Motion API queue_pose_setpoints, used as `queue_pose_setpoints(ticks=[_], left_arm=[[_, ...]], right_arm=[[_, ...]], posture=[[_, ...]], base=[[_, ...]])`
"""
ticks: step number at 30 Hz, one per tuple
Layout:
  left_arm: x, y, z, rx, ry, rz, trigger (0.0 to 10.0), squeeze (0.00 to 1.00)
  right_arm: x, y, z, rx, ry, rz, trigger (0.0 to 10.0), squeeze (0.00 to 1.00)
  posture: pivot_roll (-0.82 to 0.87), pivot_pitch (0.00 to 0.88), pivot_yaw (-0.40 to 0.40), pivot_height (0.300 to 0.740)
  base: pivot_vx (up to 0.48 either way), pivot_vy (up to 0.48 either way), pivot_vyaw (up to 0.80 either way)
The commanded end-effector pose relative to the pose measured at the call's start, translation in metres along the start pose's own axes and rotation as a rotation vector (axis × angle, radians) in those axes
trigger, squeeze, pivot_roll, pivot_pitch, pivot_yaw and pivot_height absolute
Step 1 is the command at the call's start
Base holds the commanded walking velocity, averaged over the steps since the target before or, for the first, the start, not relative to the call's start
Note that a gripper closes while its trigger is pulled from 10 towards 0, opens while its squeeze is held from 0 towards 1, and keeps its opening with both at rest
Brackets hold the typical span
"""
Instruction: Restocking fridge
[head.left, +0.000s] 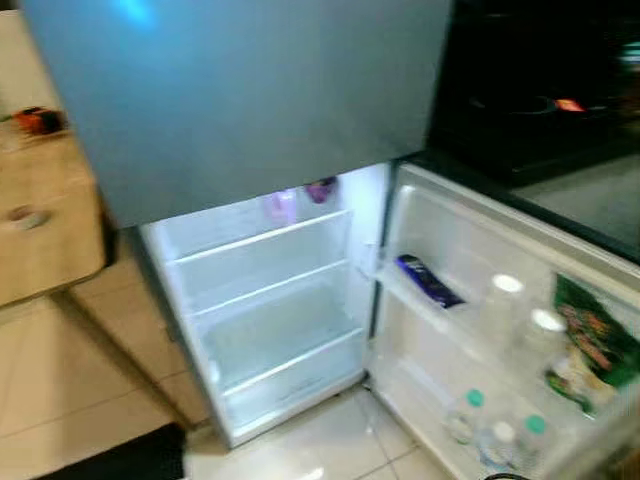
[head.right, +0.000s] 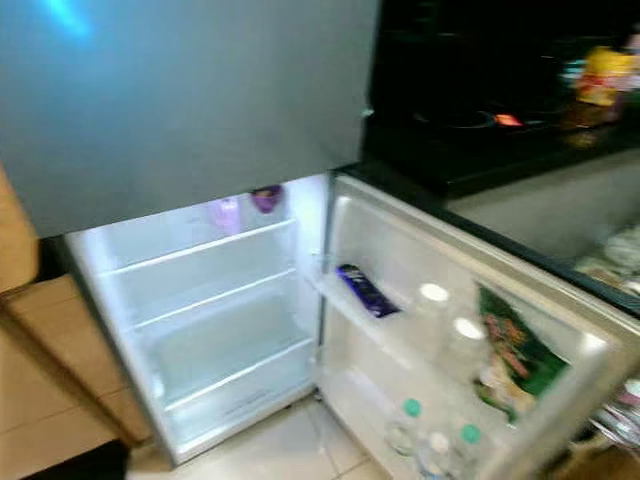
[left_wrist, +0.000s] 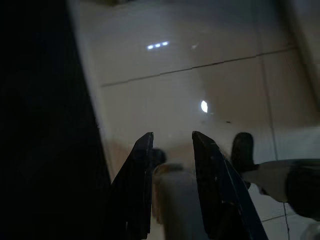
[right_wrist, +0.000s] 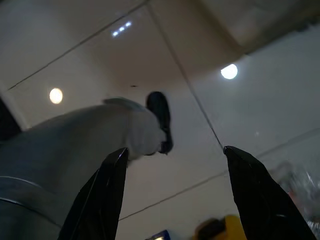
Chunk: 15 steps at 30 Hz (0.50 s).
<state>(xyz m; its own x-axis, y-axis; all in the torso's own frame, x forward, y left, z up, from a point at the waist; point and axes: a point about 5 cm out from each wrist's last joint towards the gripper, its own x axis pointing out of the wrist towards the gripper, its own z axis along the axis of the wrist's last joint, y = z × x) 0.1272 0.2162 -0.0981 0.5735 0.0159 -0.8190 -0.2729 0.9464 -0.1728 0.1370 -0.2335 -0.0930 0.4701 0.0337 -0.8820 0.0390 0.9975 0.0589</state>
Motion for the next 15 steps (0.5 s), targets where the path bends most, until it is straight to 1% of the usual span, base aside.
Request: queue_pose_setpoints(ticks=[1,4,9,15], left_arm=[[0.0014,-0.0015,0.0052,-0.004,-0.020,-0.007,10.0,0.00],[0.0019,-0.0033,0.0073,-0.011,-0.030,-0.026,10.0,0.00],[0.0018,-0.0031,0.0069,-0.009,-0.029,-0.025,10.0,0.00],[0.0004,-0.0026,0.0009,-0.009,-0.013,-0.024,10.0,0.00]], right_arm=[[0.0009,0.0018,0.0016,0.009,0.003,0.002,10.0,0.00],[0.0011,0.0020,0.0024,0.005,0.004,0.003,10.0,0.00],[0.0012,0.0024,0.0023,-0.001,0.009,0.004,10.0,0.00],[0.0006,0.0029,-0.0029,-0.003,0.024,0.007,10.0,0.00]], posture=[[-0.09,0.000,0.000,0.740],[-0.09,0.000,0.000,0.740],[-0.09,0.000,-0.001,0.740],[-0.09,0.000,0.000,0.740]], base=[[0.000,0.000,-0.76],[0.000,0.000,-0.75],[0.000,0.000,-0.75],[0.000,0.000,-0.74]])
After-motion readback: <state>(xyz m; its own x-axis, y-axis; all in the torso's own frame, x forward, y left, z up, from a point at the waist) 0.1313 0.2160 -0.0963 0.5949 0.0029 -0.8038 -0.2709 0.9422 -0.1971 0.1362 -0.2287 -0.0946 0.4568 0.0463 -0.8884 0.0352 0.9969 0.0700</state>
